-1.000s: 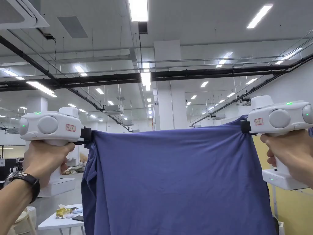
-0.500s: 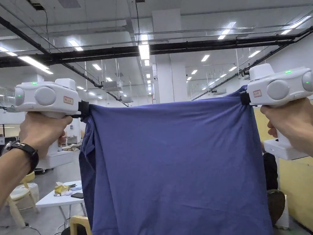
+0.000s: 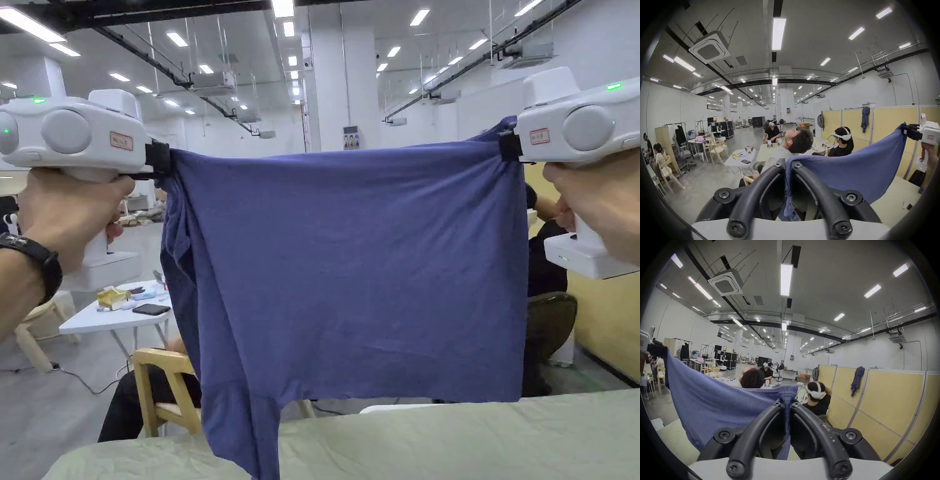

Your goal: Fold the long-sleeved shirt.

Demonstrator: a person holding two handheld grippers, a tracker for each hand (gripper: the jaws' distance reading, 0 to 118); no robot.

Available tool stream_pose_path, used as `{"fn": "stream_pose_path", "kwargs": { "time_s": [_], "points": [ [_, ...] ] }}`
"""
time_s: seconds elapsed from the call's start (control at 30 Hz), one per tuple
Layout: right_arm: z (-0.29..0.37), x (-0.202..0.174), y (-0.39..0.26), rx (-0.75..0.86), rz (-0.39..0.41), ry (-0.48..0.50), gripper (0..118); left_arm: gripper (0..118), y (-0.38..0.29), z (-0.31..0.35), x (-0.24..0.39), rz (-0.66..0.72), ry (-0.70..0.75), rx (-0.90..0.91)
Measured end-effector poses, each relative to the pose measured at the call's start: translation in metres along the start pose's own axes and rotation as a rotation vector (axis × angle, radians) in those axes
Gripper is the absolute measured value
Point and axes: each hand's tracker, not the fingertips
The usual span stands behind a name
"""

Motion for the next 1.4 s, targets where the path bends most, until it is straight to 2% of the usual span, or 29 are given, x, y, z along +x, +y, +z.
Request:
{"fn": "stream_pose_path", "kwargs": {
  "time_s": [0.13,0.23,0.33,0.4,0.53,0.9,1.0,1.03,1.17,1.27,1.4],
  "points": [
    [-0.017,-0.008,-0.066,-0.098,-0.004,0.021,8,5,-0.065,-0.014,0.005,-0.017,-0.023,-0.094],
    [-0.016,-0.009,-0.111,-0.156,-0.05,0.045,8,5,-0.11,-0.003,0.015,-0.018,-0.045,-0.145],
    [-0.001,-0.014,-0.156,-0.201,-0.058,0.068,8,5,-0.154,0.01,0.018,0.029,-0.082,-0.184],
    [0.014,-0.017,-0.188,-0.226,-0.065,0.089,8,5,-0.185,0.023,0.023,0.003,-0.079,-0.214],
    [0.041,-0.025,-0.25,-0.348,-0.047,0.142,8,5,-0.247,0.051,0.027,0.041,-0.114,-0.305],
    [0.181,-0.045,-0.384,-0.536,-0.155,0.193,8,5,-0.401,0.19,0.038,0.116,-0.175,-0.525],
    [0.214,-0.042,-0.416,-0.57,-0.15,0.199,8,5,-0.436,0.235,0.047,0.124,-0.191,-0.582],
    [0.225,-0.042,-0.424,-0.594,-0.151,0.207,8,5,-0.446,0.249,0.051,0.121,-0.147,-0.572],
    [0.278,-0.041,-0.45,-0.629,-0.16,0.205,8,5,-0.485,0.31,0.063,0.172,-0.178,-0.641],
    [0.313,-0.038,-0.466,-0.657,-0.169,0.21,8,5,-0.506,0.354,0.076,0.152,-0.158,-0.67],
    [0.352,-0.036,-0.479,-0.689,-0.14,0.228,8,5,-0.525,0.4,0.083,0.236,-0.166,-0.691]
  ]
}}
